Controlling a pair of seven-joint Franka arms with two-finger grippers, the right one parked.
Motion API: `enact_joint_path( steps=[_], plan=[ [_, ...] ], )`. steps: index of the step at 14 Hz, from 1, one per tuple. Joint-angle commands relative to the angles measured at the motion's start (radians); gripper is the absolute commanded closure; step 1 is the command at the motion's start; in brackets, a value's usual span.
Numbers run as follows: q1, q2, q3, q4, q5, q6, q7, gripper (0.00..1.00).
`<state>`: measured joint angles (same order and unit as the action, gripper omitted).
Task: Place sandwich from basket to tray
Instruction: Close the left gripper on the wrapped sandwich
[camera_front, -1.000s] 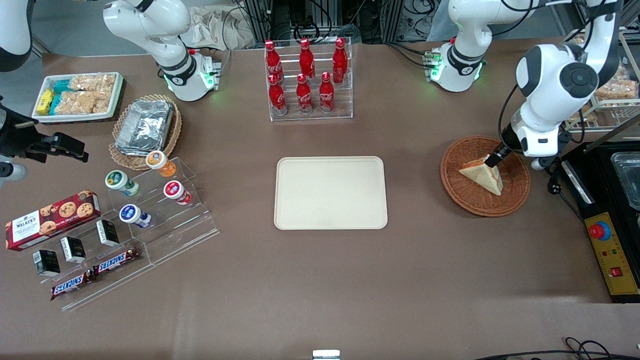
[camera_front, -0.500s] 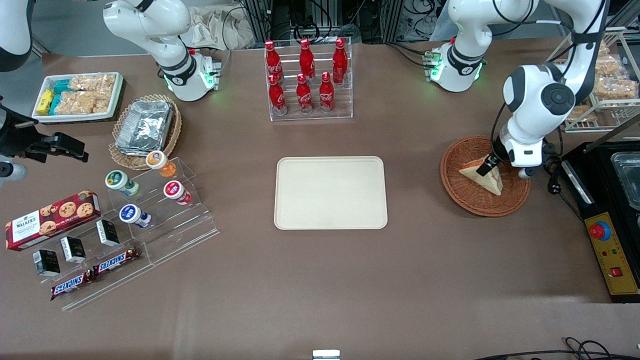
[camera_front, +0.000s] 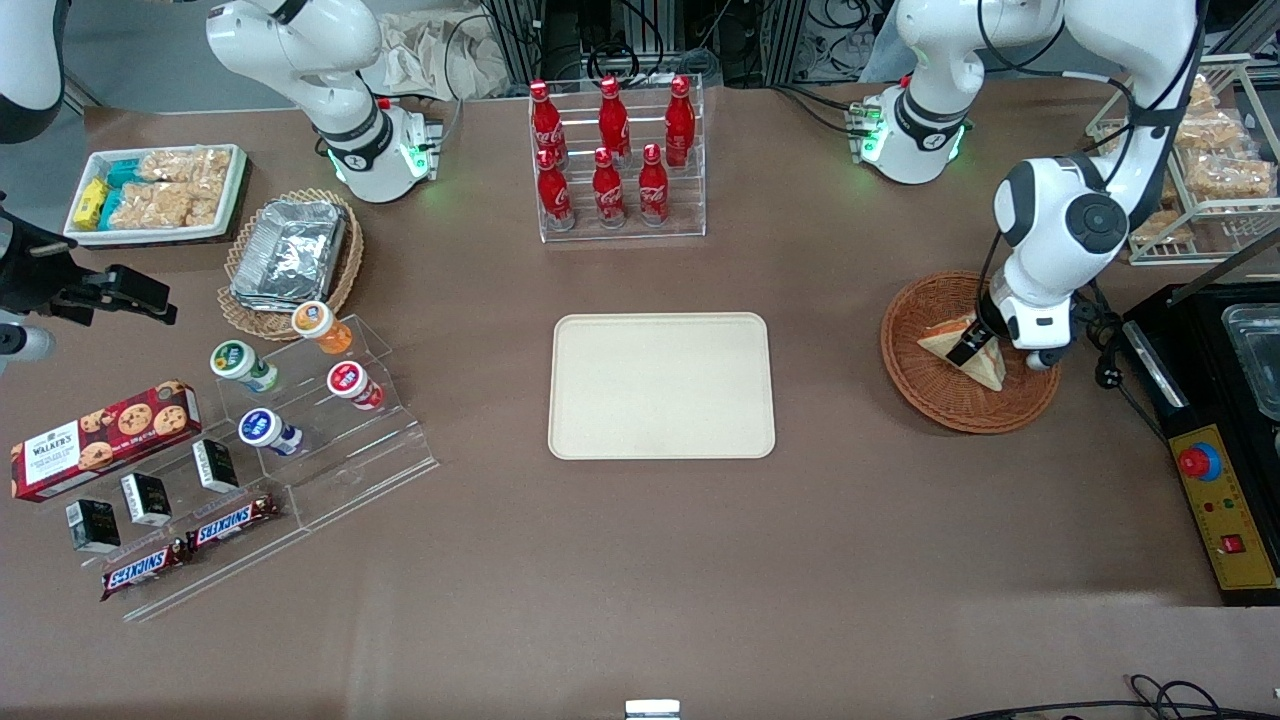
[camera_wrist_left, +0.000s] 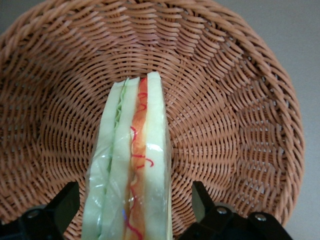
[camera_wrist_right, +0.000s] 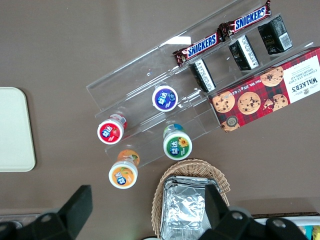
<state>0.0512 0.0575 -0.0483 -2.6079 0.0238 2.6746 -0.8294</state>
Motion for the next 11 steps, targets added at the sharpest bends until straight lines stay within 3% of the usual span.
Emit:
enact_joint_path(
  steps=[1, 3, 7, 11],
  plan=[
    [0.01, 0.01, -0.007, -0.015, 0.015, 0.041, -0.007, 0.33],
    [0.01, 0.018, -0.007, -0.015, 0.015, 0.044, -0.001, 0.99],
    [0.006, -0.045, -0.008, -0.009, 0.015, 0.001, 0.018, 1.0],
    [-0.005, -0.287, -0.031, 0.073, 0.015, -0.394, 0.068, 1.0]
  ],
)
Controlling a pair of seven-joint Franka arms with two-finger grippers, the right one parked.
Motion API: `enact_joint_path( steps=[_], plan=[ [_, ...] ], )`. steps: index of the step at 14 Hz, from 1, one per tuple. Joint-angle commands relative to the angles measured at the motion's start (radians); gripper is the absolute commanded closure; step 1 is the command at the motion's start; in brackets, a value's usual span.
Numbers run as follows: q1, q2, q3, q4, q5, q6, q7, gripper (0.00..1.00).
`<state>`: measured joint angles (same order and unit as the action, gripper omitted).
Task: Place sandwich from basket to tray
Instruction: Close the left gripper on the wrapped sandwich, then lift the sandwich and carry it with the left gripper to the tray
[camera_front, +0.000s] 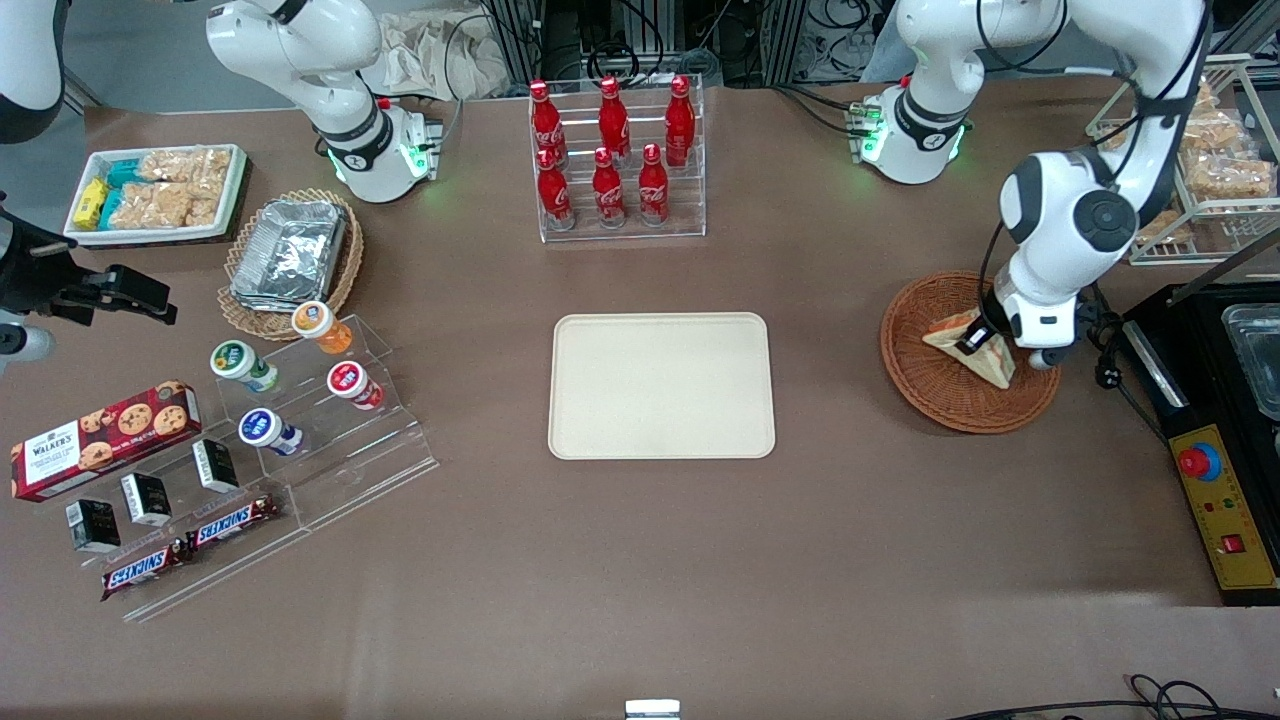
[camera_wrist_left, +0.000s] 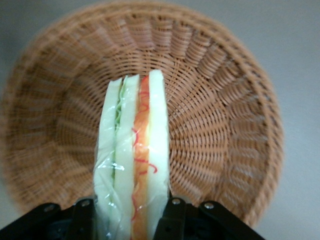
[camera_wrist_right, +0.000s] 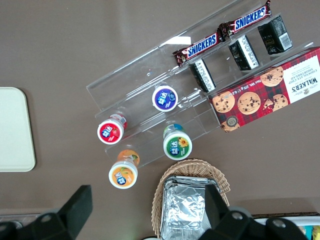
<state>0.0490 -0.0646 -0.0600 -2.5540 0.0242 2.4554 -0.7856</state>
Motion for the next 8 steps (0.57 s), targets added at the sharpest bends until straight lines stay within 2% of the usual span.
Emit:
enact_joint_path(
  steps=[1, 4, 8],
  plan=[
    [-0.003, -0.199, -0.053, 0.049, 0.014, -0.25, 0.044, 1.0],
    [-0.004, -0.224, -0.168, 0.162, 0.013, -0.377, 0.06, 1.0],
    [-0.041, -0.166, -0.285, 0.369, -0.01, -0.501, 0.137, 1.0]
  ],
)
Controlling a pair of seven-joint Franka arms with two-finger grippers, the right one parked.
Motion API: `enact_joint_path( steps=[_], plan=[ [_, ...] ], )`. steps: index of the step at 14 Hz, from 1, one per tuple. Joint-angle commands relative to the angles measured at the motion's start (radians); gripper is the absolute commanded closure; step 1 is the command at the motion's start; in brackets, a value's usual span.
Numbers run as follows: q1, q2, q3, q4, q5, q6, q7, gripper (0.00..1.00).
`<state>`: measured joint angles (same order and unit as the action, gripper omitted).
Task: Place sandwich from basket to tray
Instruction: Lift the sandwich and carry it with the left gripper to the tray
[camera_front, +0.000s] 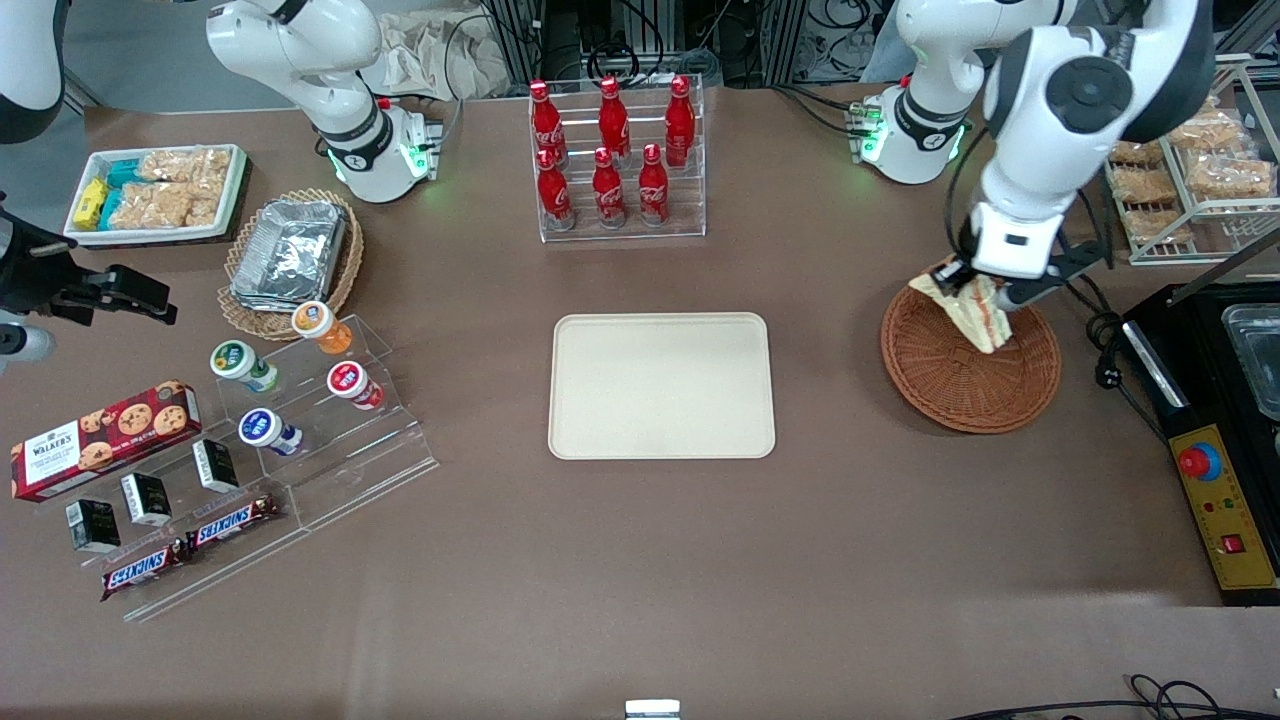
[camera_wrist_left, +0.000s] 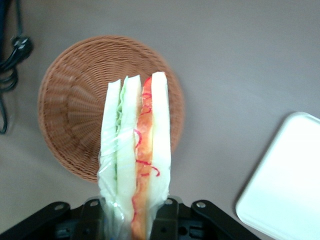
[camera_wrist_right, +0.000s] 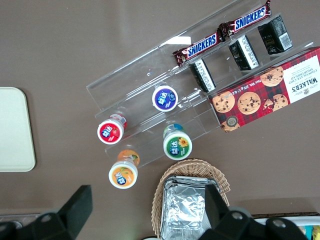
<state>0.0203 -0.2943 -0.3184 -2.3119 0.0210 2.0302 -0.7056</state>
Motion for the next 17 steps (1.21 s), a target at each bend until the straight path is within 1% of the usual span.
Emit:
enact_joint_path(
  steps=[1, 2, 3, 6, 10, 11, 14, 17],
  plan=[
    [-0.034, 0.111, -0.031, 0.2, -0.027, -0.126, 0.075, 1.0],
    [-0.066, 0.16, -0.031, 0.268, -0.042, -0.163, 0.084, 1.0],
    [-0.103, 0.205, -0.031, 0.319, -0.042, -0.171, 0.071, 1.0],
    [-0.187, 0.309, -0.031, 0.373, -0.041, -0.128, 0.066, 1.0],
    [-0.304, 0.426, -0.031, 0.358, -0.02, 0.01, 0.077, 1.0],
    [-0.334, 0.461, -0.03, 0.35, -0.004, 0.042, 0.075, 1.0],
    [-0.365, 0.53, -0.031, 0.289, 0.057, 0.154, 0.078, 1.0],
    [-0.382, 0.602, -0.028, 0.275, 0.071, 0.231, 0.077, 1.0]
  ],
)
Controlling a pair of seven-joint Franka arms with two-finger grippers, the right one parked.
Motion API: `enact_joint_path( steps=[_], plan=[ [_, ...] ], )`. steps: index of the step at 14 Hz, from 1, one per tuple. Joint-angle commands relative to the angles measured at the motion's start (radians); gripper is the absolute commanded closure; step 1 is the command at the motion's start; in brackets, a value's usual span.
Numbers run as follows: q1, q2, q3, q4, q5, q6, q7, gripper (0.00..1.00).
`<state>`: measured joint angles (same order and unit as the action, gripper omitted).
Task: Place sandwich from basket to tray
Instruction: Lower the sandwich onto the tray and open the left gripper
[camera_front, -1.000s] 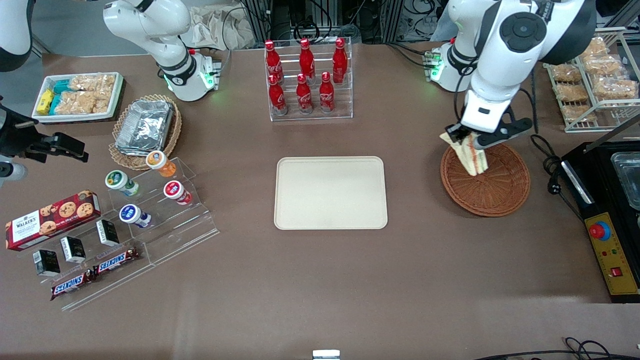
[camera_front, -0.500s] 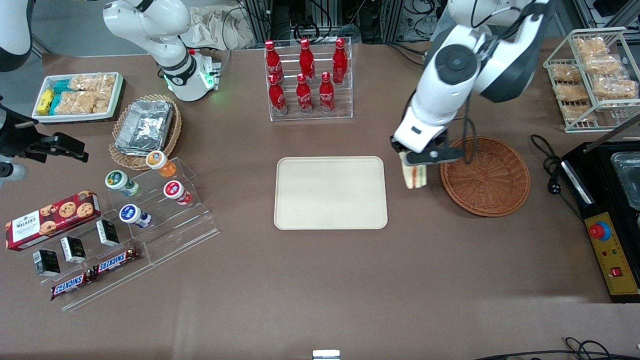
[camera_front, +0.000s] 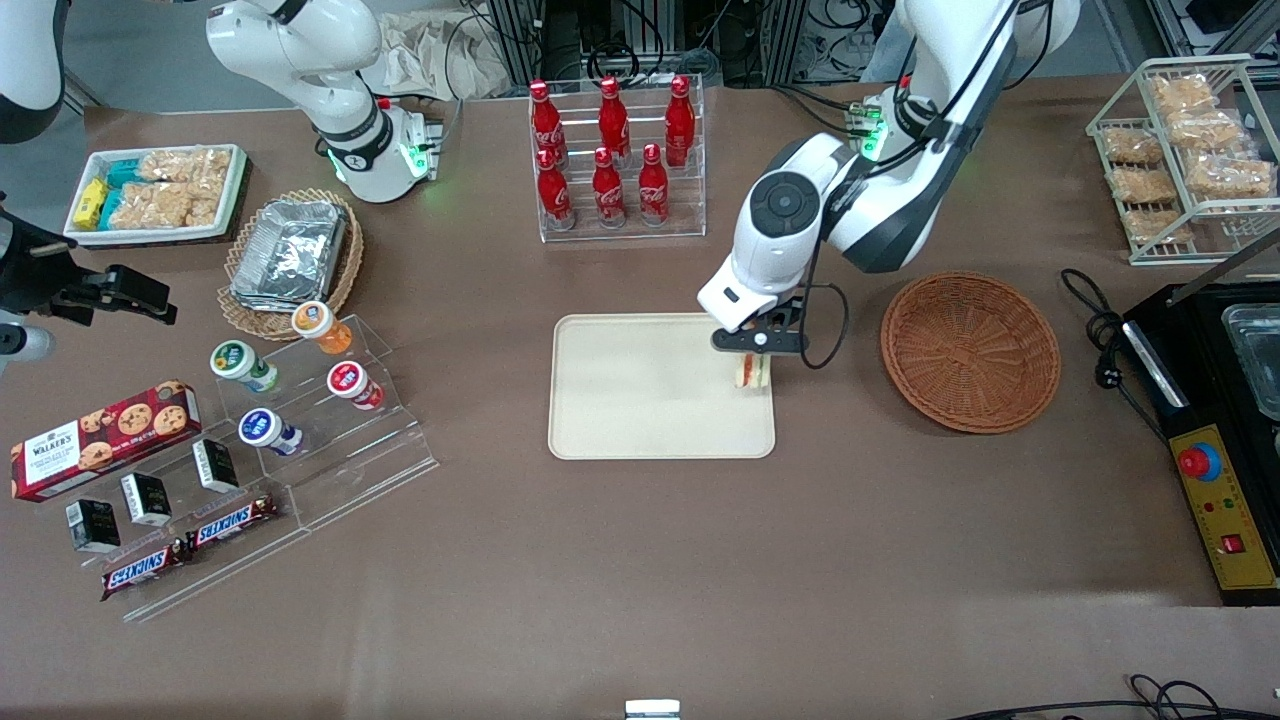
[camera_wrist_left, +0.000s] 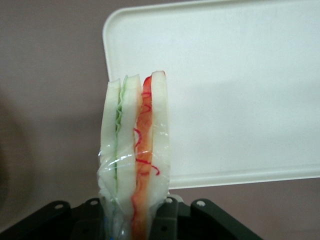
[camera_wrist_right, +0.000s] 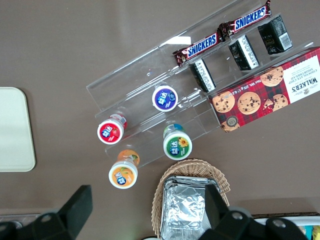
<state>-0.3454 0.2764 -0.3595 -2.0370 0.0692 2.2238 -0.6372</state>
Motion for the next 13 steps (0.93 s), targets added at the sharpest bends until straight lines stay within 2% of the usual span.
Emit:
enact_joint_path(
  steps=[1, 10, 11, 12, 13],
  plan=[
    [-0.017, 0.055, 0.013, 0.0, 0.047, 0.048, 0.002, 1.0],
    [-0.004, 0.193, 0.02, 0.009, 0.158, 0.128, 0.001, 1.0],
    [-0.004, 0.201, 0.02, 0.014, 0.167, 0.128, 0.002, 0.72],
    [-0.004, 0.205, 0.02, 0.018, 0.167, 0.128, 0.002, 0.16],
    [-0.003, 0.207, 0.02, 0.023, 0.167, 0.126, 0.002, 0.0]
  ],
)
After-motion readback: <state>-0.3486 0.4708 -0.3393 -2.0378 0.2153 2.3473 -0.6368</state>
